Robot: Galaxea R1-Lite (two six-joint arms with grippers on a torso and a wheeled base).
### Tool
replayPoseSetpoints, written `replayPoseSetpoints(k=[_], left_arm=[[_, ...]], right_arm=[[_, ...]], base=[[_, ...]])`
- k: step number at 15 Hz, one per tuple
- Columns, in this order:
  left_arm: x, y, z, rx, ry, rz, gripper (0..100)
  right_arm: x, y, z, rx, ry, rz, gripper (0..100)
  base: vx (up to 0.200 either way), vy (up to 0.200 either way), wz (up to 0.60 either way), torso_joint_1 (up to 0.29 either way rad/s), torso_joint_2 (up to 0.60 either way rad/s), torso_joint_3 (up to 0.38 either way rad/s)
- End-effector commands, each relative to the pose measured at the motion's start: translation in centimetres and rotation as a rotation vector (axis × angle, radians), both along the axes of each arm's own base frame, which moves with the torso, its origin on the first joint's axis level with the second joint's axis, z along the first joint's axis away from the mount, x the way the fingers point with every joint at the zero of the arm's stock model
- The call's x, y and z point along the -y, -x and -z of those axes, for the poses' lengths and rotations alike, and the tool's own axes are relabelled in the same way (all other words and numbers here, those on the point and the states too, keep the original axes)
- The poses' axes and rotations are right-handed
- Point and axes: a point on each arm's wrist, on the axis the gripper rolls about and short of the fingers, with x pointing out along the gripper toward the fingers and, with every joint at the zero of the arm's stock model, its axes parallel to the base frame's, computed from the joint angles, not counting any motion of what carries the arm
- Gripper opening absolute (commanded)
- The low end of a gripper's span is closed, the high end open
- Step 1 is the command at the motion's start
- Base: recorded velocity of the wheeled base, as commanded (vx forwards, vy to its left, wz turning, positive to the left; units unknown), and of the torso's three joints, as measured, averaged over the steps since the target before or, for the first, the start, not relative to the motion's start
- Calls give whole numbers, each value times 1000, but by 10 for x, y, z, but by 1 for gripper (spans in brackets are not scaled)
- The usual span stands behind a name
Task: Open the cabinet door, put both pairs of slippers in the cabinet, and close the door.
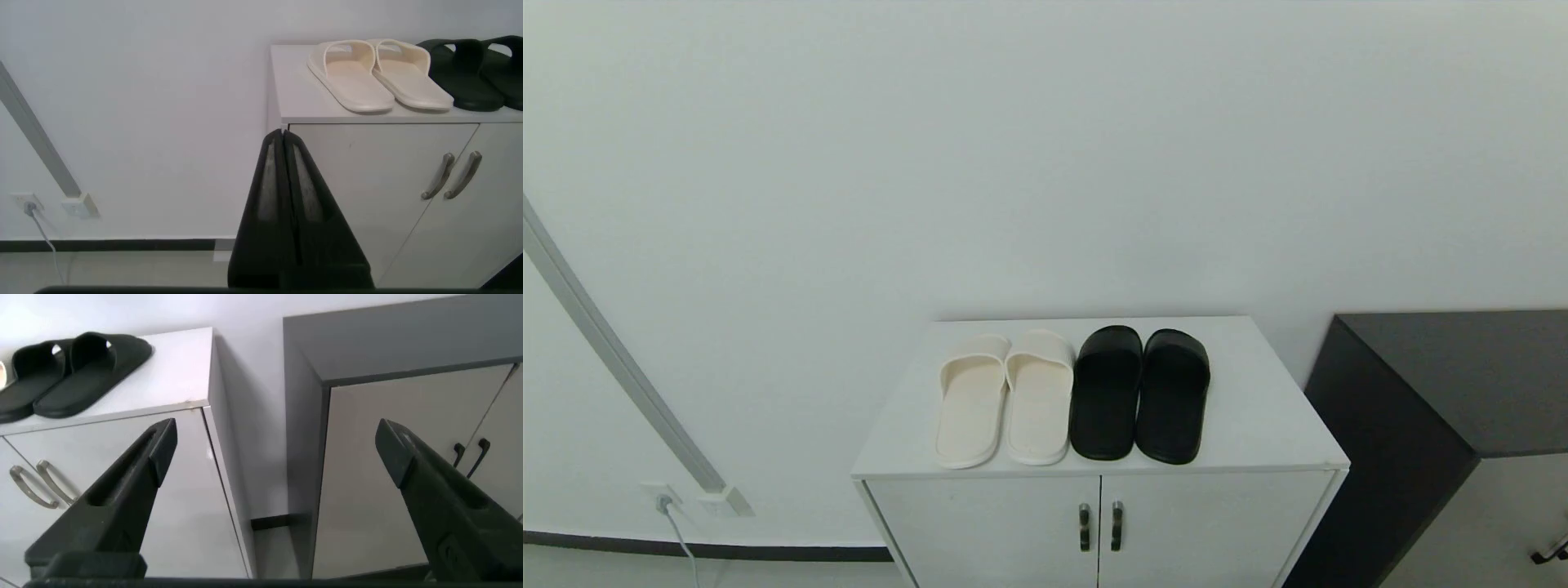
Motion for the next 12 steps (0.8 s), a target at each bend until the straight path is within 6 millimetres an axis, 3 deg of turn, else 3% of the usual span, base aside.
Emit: replayPoseSetpoints(k=[1,10,11,12], left_arm=[[0,0,0,0,0,-1,0],[0,0,0,-2,-10,16,0],[0,0,0,-2,-10,16,0],[0,0,0,-2,-10,16,0]], right_arm=[[0,0,0,-4,13,-5,100],[0,0,0,-4,33,-8,100],[0,2,-14,39,19,-3,100],[1,7,-86,138,-110,-15,100]], base=[[0,0,0,0,0,0],[0,0,0,0,0,0],[0,0,0,0,0,0],[0,0,0,0,0,0]])
